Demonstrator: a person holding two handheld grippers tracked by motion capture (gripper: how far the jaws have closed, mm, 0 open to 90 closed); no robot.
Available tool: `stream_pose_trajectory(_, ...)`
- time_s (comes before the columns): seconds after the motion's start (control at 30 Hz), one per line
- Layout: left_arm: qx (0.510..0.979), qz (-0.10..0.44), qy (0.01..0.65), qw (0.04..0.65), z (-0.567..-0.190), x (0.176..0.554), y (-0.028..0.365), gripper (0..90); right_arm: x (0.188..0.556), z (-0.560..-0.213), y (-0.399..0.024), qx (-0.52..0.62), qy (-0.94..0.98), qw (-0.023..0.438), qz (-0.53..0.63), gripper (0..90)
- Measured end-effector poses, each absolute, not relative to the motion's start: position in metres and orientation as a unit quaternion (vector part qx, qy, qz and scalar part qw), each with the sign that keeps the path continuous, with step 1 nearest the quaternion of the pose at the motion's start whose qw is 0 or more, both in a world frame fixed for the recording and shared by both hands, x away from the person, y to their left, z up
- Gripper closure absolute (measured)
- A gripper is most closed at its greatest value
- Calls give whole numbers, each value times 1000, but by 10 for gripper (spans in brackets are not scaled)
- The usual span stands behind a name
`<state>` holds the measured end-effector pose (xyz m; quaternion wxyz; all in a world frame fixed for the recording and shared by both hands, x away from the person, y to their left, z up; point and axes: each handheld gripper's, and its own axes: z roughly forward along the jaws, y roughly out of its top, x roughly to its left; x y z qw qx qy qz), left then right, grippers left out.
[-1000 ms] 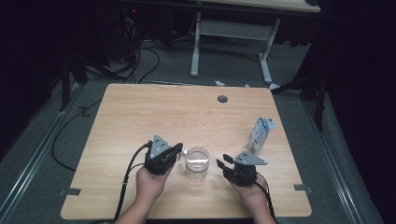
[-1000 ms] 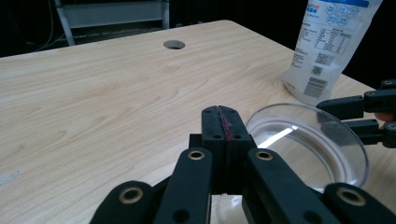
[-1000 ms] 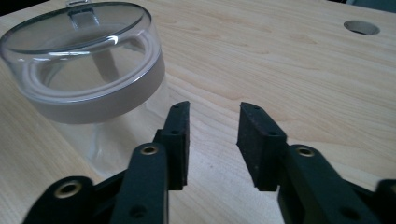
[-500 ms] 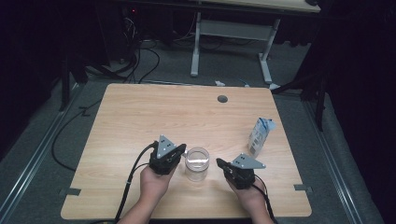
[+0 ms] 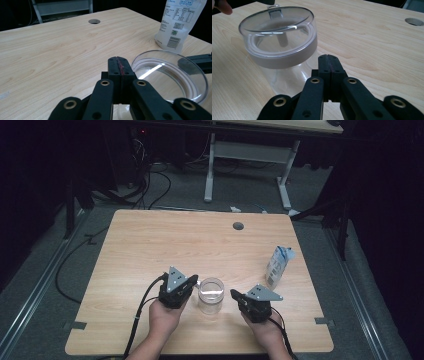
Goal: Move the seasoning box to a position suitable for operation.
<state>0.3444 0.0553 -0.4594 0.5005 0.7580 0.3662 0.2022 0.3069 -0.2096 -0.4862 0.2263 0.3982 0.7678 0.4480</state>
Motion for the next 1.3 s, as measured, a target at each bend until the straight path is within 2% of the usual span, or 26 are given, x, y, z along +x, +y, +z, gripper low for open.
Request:
stream_pose_trajectory(1.0, 755, 201, 371, 502, -461, 344, 58, 900, 293, -469, -192, 343, 773, 238, 477, 896)
stream_pose_trajectory(1.3, 748, 187, 362, 524, -466, 319, 72, 900, 291, -465, -189, 338, 771, 240, 483, 896)
